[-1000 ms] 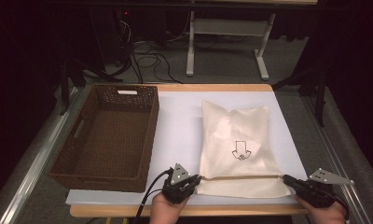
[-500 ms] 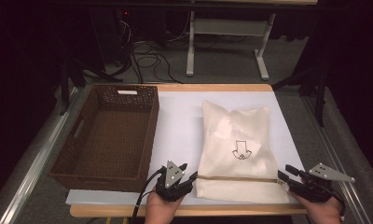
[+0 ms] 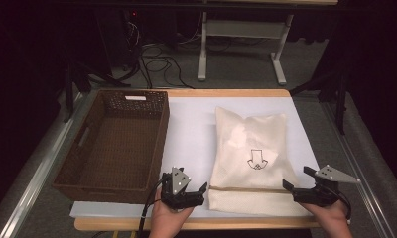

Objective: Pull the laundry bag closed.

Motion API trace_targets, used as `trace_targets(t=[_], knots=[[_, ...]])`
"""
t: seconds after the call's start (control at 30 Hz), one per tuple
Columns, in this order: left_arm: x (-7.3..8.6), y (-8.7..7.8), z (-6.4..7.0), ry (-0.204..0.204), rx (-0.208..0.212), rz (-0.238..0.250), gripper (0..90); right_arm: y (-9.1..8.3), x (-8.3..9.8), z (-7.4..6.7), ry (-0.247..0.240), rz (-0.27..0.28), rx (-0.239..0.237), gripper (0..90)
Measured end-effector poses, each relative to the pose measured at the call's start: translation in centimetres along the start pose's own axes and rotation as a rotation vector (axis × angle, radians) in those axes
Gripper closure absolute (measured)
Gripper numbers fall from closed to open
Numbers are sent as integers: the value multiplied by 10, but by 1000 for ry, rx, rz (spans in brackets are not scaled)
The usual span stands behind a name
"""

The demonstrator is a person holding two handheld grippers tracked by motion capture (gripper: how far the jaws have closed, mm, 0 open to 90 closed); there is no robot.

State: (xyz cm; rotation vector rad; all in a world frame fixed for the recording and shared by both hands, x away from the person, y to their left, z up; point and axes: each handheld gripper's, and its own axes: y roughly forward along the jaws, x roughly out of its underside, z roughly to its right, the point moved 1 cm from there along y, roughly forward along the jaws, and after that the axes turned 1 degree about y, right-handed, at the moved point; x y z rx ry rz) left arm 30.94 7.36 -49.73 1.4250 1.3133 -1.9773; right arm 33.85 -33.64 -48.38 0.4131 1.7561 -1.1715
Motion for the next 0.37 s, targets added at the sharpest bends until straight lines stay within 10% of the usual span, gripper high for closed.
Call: trace_targets(t=[0.37], knots=[[2, 7, 0, 64, -32, -44, 43, -8, 5, 2, -17, 39, 14, 2]])
